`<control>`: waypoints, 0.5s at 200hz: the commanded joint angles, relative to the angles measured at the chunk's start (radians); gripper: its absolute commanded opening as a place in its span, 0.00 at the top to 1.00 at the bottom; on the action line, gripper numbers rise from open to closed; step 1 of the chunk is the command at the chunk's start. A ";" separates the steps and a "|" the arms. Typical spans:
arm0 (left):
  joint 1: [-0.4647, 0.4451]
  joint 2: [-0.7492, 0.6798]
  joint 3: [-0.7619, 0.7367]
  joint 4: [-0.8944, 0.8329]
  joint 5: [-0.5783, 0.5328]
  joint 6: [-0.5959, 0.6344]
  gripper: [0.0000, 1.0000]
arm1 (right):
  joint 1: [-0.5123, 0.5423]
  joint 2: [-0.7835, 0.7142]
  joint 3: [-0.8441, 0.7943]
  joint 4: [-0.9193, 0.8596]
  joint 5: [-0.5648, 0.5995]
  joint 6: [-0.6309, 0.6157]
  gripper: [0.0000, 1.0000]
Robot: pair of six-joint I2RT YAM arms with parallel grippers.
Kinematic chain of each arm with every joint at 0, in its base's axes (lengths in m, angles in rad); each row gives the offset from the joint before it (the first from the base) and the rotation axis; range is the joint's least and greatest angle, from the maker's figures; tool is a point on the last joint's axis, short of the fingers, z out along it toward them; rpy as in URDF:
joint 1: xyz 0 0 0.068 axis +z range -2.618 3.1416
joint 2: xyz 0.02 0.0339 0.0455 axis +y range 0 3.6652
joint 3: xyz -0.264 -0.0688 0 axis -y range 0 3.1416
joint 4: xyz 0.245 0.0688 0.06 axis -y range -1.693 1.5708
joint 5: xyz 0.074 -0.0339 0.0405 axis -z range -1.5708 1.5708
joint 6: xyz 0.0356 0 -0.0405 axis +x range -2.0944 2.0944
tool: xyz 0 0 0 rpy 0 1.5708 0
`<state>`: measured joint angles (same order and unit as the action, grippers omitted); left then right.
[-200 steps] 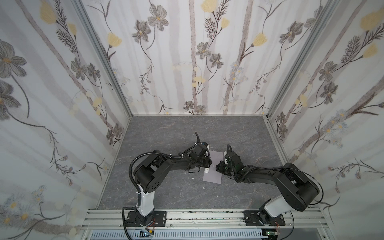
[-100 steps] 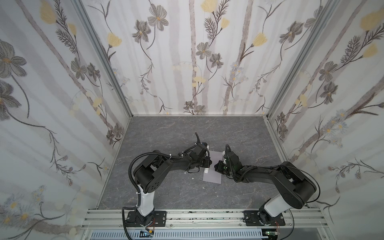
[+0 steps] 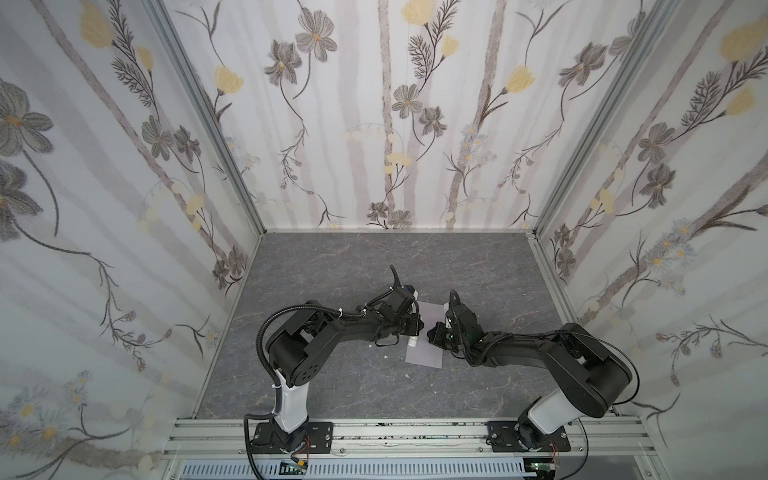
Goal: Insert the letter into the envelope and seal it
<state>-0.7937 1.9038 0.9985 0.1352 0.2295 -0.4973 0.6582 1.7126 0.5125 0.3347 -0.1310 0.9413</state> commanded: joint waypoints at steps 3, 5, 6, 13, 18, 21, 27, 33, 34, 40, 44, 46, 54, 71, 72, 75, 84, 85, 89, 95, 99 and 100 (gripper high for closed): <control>-0.002 0.008 -0.009 -0.141 -0.006 0.010 1.00 | 0.003 -0.043 -0.023 -0.046 0.013 0.024 1.00; -0.002 0.007 -0.008 -0.141 -0.006 0.010 1.00 | 0.003 -0.043 -0.024 -0.047 0.014 0.024 1.00; -0.002 0.007 -0.009 -0.141 -0.006 0.010 1.00 | 0.003 -0.043 -0.025 -0.047 0.014 0.024 1.00; -0.002 0.007 -0.009 -0.141 -0.006 0.009 1.00 | 0.003 -0.037 -0.025 -0.047 0.017 0.024 1.00; -0.002 0.007 -0.010 -0.141 -0.005 0.009 1.00 | 0.004 -0.029 -0.022 -0.042 0.015 0.022 1.00; -0.002 0.008 -0.009 -0.141 -0.006 0.008 1.00 | 0.004 -0.021 -0.021 -0.039 0.014 0.022 1.00; -0.002 0.008 -0.010 -0.141 -0.006 0.008 1.00 | 0.004 -0.005 -0.016 -0.030 0.008 0.022 1.00; -0.002 0.008 -0.010 -0.141 -0.005 0.006 1.00 | 0.006 0.014 -0.012 -0.014 0.004 0.022 1.00; -0.002 0.007 -0.010 -0.141 -0.005 0.006 1.00 | 0.006 0.017 -0.012 -0.013 0.003 0.022 1.00; -0.002 0.006 -0.009 -0.141 -0.006 0.006 1.00 | 0.006 0.037 -0.006 -0.002 -0.003 0.024 1.00; -0.002 0.006 -0.010 -0.141 -0.006 0.007 1.00 | 0.006 0.048 0.000 0.002 -0.006 0.023 1.00; -0.002 0.006 -0.010 -0.141 -0.006 0.006 1.00 | 0.006 0.052 0.003 0.003 -0.009 0.022 1.00; -0.003 0.006 -0.009 -0.141 -0.006 0.005 1.00 | 0.006 0.067 0.013 0.004 -0.012 0.021 1.00; -0.002 0.006 -0.008 -0.141 -0.007 0.005 1.00 | 0.006 0.057 0.017 0.004 -0.008 0.021 1.00; -0.002 0.006 -0.008 -0.141 -0.008 0.005 1.00 | 0.007 0.054 0.017 0.002 -0.008 0.021 1.00; -0.003 0.006 -0.008 -0.141 -0.007 0.005 1.00 | 0.006 0.047 0.015 -0.003 -0.004 0.020 1.00; -0.003 0.005 -0.008 -0.141 -0.007 0.006 1.00 | 0.005 0.022 0.013 -0.024 0.013 0.016 1.00; -0.003 0.006 -0.009 -0.141 -0.009 0.006 1.00 | 0.004 0.018 0.012 -0.027 0.015 0.015 1.00; -0.002 0.003 -0.010 -0.141 -0.009 0.007 1.00 | 0.002 0.006 0.011 -0.036 0.025 0.012 1.00; -0.003 0.002 -0.012 -0.141 -0.011 0.008 1.00 | -0.001 -0.009 0.008 -0.046 0.036 0.007 1.00; -0.003 0.000 -0.012 -0.141 -0.012 0.009 1.00 | -0.004 -0.017 0.007 -0.051 0.040 0.004 1.00; -0.003 0.000 -0.012 -0.141 -0.013 0.009 1.00 | -0.004 -0.020 0.006 -0.051 0.040 0.003 1.00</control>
<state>-0.7944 1.9026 0.9981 0.1345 0.2291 -0.4973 0.6621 1.7359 0.5236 0.3550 -0.1310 0.9588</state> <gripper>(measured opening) 0.216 0.050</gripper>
